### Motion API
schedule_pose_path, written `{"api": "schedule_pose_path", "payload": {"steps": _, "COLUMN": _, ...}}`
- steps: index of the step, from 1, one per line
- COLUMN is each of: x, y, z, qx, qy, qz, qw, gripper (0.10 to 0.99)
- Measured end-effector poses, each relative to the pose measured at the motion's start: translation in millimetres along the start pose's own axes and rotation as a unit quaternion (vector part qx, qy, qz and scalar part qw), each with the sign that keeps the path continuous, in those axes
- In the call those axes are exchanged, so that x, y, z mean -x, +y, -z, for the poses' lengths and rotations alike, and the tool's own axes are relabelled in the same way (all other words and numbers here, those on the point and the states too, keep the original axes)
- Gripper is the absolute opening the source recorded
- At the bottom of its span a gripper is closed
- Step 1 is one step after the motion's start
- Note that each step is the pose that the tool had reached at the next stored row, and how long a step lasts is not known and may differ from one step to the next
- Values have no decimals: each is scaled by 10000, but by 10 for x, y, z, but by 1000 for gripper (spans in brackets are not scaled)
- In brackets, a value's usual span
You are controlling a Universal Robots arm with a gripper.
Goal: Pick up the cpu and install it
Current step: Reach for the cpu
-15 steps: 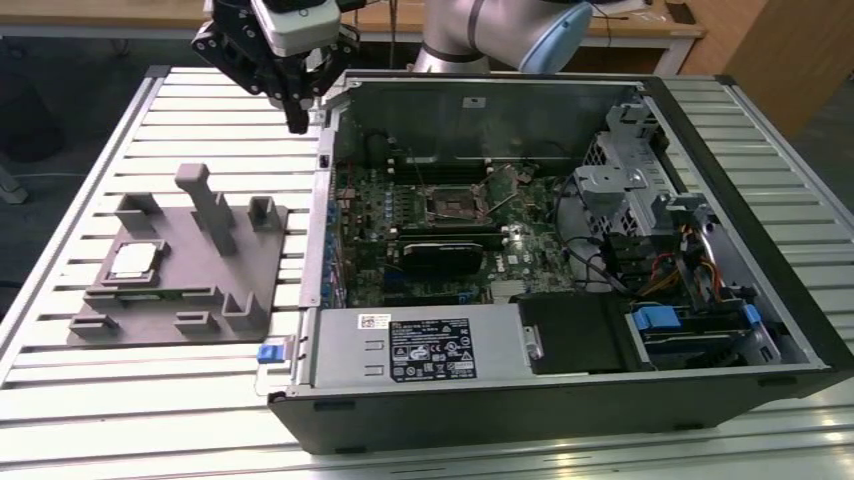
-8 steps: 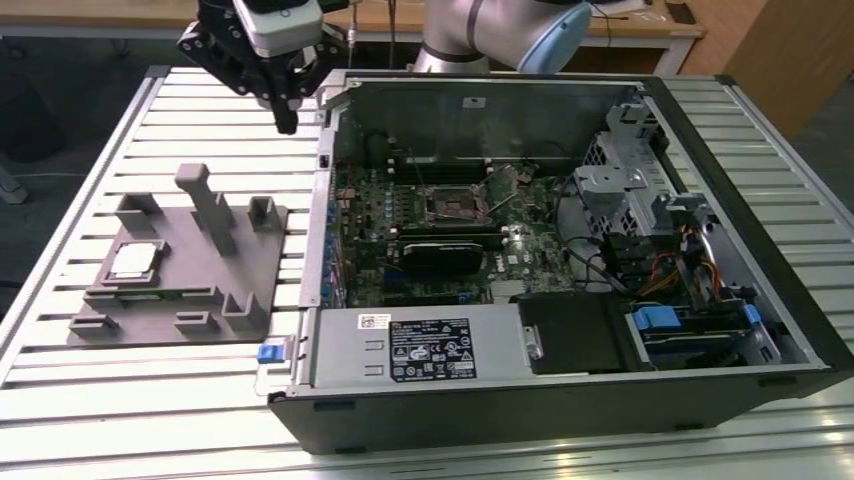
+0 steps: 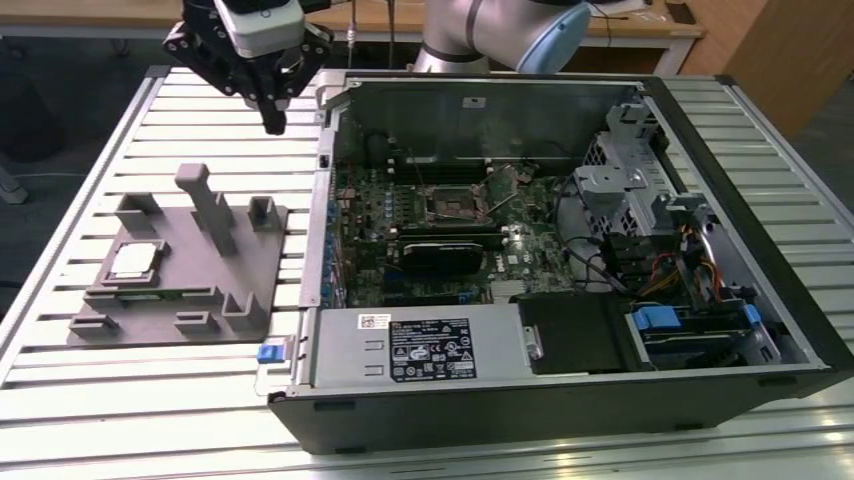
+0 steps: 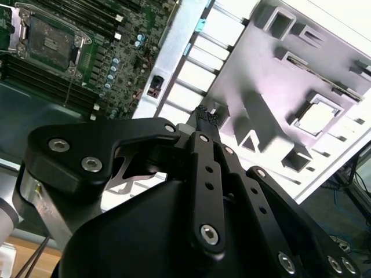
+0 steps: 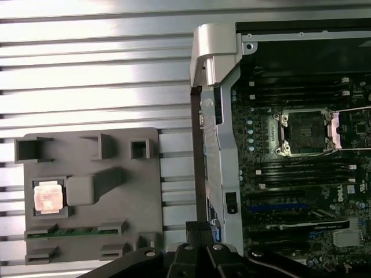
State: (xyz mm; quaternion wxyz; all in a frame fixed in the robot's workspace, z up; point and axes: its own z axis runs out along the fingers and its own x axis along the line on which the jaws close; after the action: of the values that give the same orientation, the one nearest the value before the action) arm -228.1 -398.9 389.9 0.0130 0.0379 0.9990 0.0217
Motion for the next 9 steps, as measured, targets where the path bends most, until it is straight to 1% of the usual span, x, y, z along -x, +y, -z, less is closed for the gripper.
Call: {"api": "schedule_pose_path", "payload": {"steps": 9, "x": -105, "y": -8, "z": -2, "qx": 0, "qy": 0, "qz": 1, "qw": 10000, "gripper": 106}}
